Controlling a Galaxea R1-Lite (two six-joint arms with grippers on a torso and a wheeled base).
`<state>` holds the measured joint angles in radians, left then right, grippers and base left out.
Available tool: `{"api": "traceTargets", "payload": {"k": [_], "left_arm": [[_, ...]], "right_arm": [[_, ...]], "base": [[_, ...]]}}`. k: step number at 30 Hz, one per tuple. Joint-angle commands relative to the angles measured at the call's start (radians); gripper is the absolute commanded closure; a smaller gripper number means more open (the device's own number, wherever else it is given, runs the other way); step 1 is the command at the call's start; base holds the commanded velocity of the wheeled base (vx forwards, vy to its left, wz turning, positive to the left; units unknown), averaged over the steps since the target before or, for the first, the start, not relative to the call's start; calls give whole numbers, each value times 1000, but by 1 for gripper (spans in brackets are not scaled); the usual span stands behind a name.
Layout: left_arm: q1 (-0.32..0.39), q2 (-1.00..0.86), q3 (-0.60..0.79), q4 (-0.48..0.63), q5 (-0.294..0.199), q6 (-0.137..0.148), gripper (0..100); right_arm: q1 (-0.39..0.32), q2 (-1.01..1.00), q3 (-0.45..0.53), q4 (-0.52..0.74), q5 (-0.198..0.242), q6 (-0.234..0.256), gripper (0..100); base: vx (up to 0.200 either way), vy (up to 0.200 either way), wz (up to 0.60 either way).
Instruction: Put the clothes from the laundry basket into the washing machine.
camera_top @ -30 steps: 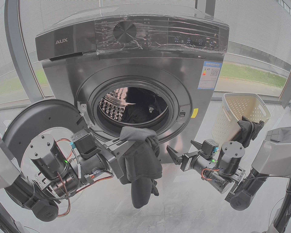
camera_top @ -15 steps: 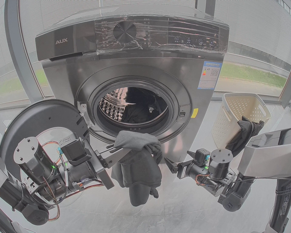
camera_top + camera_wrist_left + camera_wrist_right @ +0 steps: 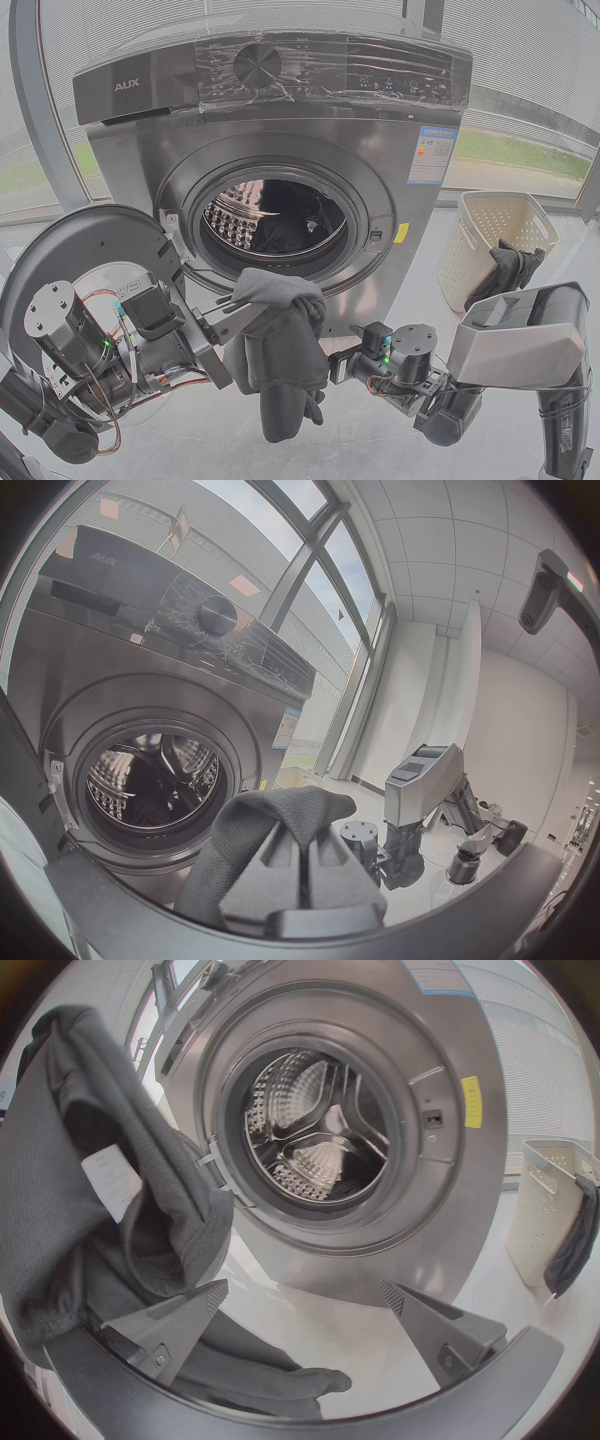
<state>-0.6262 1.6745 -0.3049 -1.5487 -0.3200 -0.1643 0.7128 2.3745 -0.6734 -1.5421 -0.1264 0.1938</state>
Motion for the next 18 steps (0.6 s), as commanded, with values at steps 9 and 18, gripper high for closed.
{"api": "traceTargets", "payload": {"k": [9, 18], "left_arm": [[74, 28, -16, -1, -8, -12, 100], [102, 51, -42, -1, -22, -23, 100]], "right_arm": [[143, 20, 28, -4, 27, 12, 0], [197, 20, 43, -7, 24, 36, 0]], "base": [[0, 0, 0], [0, 0, 0]]}}
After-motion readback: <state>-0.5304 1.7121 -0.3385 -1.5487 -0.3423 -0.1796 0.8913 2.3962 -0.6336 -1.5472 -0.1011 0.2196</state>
